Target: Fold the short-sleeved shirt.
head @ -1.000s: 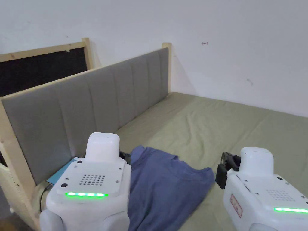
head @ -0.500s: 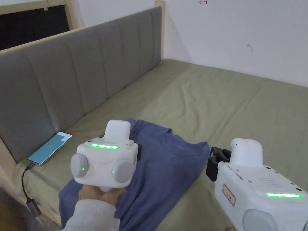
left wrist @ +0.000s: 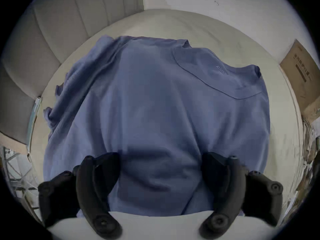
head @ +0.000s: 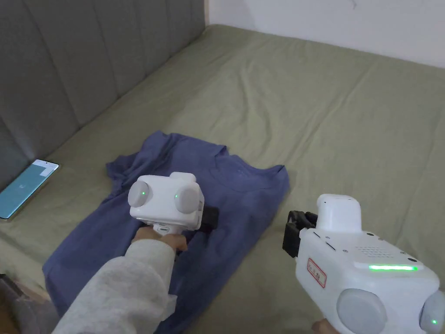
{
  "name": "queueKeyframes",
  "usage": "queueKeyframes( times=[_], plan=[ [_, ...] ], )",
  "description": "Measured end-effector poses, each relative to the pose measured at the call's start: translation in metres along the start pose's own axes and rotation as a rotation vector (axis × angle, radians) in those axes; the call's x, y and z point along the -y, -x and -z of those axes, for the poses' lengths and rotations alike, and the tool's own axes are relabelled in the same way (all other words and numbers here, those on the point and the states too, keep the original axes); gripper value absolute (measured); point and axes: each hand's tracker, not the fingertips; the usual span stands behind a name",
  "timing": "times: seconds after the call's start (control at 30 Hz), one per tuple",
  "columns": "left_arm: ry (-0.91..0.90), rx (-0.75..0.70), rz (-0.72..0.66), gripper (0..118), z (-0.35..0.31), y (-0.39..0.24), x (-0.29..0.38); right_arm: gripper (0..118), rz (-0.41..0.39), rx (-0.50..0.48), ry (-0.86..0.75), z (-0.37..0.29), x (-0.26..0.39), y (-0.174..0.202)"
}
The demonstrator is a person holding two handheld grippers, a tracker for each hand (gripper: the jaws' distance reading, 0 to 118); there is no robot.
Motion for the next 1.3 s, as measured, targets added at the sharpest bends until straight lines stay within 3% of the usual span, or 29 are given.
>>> queueKeyframes(
  times=[0.03, 0.17, 0.37, 0.53, 0.63, 0.83, 1.03, 1.17, 1.3],
  plan=[
    [0.0, 0.008, -0.004, 86, -0.002, 0.003, -0.001, 1, 0.003, 0.002, 0.007, 0.002, 0.001, -0.001],
    [-0.05, 0.029, -0.082, 7, -0.006, 0.015, -0.006, 1, 0.035, -0.01, 0.023, 0.002, 0.006, -0.003],
    [-0.029, 0.028, -0.092, 6, -0.029, 0.007, -0.001, 1, 0.017, 0.006, 0.014, -0.011, 0.003, -0.007],
    [-0.051, 0.177, -0.186, 6, -0.07, 0.012, -0.005, 1, 0.022, 0.023, -0.023, -0.036, -0.002, -0.017],
    [-0.097, 0.15, -0.125, 6, -0.112, -0.008, -0.017, 1, 0.04, 0.043, -0.052, -0.056, -0.006, -0.028],
    [-0.265, 0.271, 0.047, 6, -0.2, -0.099, -0.048, 1, 0.069, 0.131, -0.15, -0.117, -0.014, -0.069],
    [-0.355, 0.525, 0.262, 6, -0.264, -0.233, -0.048, 1, 0.137, 0.305, -0.238, -0.192, -0.011, -0.131],
    [-0.382, 0.676, 0.393, 6, -0.276, -0.32, -0.038, 1, 0.185, 0.454, -0.283, -0.246, 0.0, -0.175],
    [-0.306, 0.8, 0.413, 6, -0.248, -0.381, -0.009, 1, 0.237, 0.58, -0.289, -0.29, 0.014, -0.212]
  ],
)
